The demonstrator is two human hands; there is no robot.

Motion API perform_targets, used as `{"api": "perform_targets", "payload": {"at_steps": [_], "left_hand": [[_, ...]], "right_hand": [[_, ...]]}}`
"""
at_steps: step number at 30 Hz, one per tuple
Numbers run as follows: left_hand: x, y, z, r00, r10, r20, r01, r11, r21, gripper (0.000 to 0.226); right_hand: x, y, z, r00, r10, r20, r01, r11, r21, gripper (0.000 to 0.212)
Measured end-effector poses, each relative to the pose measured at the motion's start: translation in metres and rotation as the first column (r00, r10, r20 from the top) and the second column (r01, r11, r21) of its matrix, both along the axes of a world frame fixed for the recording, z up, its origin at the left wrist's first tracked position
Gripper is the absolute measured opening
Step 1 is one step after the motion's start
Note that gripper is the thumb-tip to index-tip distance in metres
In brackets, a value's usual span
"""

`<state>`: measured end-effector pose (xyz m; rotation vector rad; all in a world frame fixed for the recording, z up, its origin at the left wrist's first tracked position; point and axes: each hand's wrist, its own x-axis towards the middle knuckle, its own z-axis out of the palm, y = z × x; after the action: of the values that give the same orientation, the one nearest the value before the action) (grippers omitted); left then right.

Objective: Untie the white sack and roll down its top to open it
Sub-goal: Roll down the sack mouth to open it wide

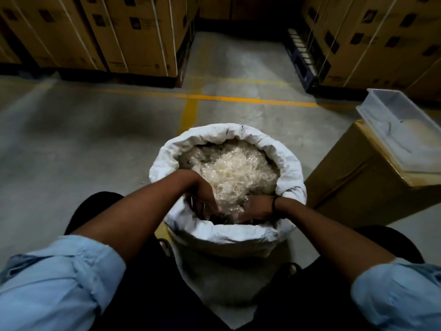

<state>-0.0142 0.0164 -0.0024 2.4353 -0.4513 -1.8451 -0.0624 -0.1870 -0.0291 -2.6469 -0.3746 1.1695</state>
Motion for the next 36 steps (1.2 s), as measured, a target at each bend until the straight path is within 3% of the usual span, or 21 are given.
{"api": "perform_targets", "payload": {"at_steps": [3,6,9,12,16,22,26,31,36], "left_hand": [[0.006,0.004,-0.009,1.000,0.015,0.000,-0.015,0.999,-0.049,0.037],[0.006,-0.001,-0.017,0.983,-0.060,0.173,0.077,0.993,-0.092,0.017],[0.008,-0.009,-0.013,0.941,-0.049,0.335,0.107,0.982,-0.156,0.034],[0.016,-0.011,-0.014,0.805,-0.057,0.591,0.184,0.970,-0.157,0.046],[0.028,-0.009,-0.025,0.665,-0.004,0.747,0.186,0.969,-0.160,0.064],[0.037,-0.008,-0.039,0.657,-0.058,0.752,0.177,0.981,-0.079,0.085],[0.045,-0.012,-0.051,0.654,-0.050,0.755,0.160,0.984,-0.073,0.090],[0.055,-0.019,-0.053,0.559,0.088,0.824,0.106,0.979,-0.176,0.084],[0.068,-0.023,-0.069,0.500,0.218,0.838,0.031,0.963,-0.268,0.068]], "right_hand": [[-0.007,-0.001,-0.006,0.994,0.064,0.094,-0.064,0.998,0.005,0.051],[-0.001,-0.006,-0.004,0.989,0.027,0.143,-0.030,0.999,0.018,0.038],[0.007,-0.009,0.003,0.964,0.033,0.262,-0.026,0.999,-0.028,0.032],[0.017,-0.013,-0.001,0.952,0.006,0.307,0.016,0.998,-0.068,0.035],[0.027,-0.014,-0.006,0.915,-0.007,0.404,0.051,0.994,-0.097,0.053],[0.042,-0.016,-0.019,0.886,-0.033,0.462,0.083,0.993,-0.089,0.070],[0.053,-0.013,-0.022,0.848,-0.049,0.528,0.109,0.991,-0.083,0.061],[0.074,-0.004,-0.024,0.675,-0.166,0.719,0.164,0.984,0.072,0.060],[0.094,0.004,-0.039,0.612,-0.193,0.767,0.199,0.976,0.086,0.077]]}}
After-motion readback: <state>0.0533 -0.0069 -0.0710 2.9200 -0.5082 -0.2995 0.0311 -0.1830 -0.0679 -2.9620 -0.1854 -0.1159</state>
